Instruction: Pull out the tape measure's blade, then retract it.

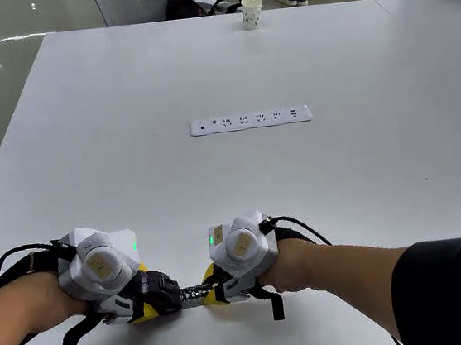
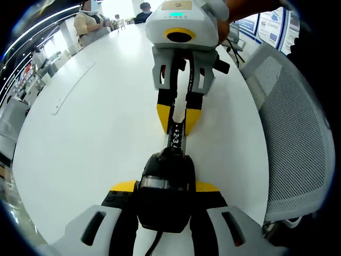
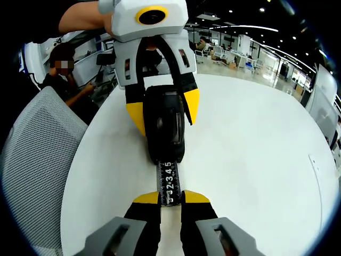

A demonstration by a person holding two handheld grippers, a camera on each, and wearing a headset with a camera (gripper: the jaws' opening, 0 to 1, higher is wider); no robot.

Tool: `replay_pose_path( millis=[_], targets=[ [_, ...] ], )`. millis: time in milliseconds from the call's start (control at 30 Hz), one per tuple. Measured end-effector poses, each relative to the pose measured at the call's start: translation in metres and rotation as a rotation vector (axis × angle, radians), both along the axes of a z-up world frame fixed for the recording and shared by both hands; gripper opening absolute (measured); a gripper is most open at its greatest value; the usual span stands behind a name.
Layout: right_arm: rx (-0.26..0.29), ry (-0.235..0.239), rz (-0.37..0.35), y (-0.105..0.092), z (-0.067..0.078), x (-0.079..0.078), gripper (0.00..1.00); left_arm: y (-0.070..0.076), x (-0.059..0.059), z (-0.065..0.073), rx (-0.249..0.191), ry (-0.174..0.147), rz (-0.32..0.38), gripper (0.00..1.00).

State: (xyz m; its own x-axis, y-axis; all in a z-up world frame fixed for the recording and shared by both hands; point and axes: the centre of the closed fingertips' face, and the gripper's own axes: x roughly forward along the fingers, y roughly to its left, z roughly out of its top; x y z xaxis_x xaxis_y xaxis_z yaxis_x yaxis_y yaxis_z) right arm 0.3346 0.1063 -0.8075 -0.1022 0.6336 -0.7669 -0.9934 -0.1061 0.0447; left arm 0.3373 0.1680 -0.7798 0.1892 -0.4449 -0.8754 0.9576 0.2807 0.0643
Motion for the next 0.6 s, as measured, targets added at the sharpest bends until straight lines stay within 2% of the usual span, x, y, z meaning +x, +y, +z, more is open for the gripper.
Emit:
replay_pose_path(
  millis=[267, 600],
  targets=[
    [0.003, 0.015, -0.017, -0.005, 0.001, 0.0, 0.09, 0.001, 0.001, 0.0, -0.003, -0.005, 0.006, 0.32],
    [0.003, 0.015, -0.022, -0.013, 0.001, 0.001, 0.09, -0.001, 0.002, -0.001, -0.017, 0.006, 0.006, 0.32]
  ],
)
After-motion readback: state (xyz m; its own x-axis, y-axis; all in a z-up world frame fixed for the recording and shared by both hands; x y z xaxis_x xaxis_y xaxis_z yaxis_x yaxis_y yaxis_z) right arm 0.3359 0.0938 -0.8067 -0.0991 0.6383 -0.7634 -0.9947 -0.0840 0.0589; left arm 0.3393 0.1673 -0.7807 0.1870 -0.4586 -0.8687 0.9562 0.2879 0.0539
